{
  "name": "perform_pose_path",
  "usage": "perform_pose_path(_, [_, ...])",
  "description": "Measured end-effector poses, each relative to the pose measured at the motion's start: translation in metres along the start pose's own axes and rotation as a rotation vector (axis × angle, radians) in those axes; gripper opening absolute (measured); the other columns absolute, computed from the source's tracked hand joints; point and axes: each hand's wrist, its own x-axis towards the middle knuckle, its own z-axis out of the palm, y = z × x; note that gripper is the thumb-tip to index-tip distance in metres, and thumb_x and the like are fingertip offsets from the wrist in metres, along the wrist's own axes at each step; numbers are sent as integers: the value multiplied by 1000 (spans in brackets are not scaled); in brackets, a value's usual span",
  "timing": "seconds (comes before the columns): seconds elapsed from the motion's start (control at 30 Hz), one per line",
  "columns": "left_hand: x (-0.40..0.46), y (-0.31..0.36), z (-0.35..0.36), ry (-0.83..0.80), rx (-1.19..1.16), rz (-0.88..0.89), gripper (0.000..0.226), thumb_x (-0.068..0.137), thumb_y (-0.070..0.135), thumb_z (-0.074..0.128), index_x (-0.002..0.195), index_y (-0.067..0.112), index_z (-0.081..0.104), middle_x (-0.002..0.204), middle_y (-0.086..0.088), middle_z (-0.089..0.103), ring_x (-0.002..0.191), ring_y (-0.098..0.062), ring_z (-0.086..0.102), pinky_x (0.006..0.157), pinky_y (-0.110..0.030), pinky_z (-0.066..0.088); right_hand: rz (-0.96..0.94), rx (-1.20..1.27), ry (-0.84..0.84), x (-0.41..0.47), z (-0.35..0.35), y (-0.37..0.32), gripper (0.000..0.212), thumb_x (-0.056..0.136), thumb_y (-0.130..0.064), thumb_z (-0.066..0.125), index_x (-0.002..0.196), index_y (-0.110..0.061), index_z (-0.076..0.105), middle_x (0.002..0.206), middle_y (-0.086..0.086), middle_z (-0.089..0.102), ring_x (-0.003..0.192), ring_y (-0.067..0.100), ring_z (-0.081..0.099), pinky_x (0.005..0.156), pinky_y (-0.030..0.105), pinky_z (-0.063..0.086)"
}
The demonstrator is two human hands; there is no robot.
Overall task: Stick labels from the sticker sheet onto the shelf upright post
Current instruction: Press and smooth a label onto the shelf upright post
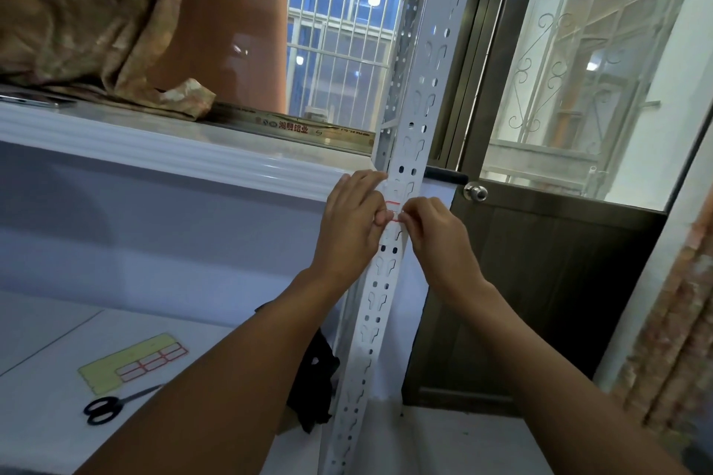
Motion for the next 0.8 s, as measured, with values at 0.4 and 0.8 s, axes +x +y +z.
perform_pose_path(0.4, [1, 2, -2, 20, -21, 15, 15, 96, 16, 67, 87, 11, 55, 137, -9, 59, 132, -27, 50, 120, -47, 30, 630, 261, 168, -11, 7, 14, 13, 103, -22, 51, 92, -16, 55, 79, -5, 60, 73, 11, 62, 60, 20, 47])
perform_pose_path(0.8, [1, 0, 1, 9, 3, -3, 14, 97, 17, 64, 88, 12, 56, 139, -7, 58, 134, -25, 49, 119, -48, 31, 283, 327, -85, -32, -4, 5, 24, 99, -26, 60, 84, -9, 51, 66, -18, 59, 62, 5, 60, 56, 13, 48])
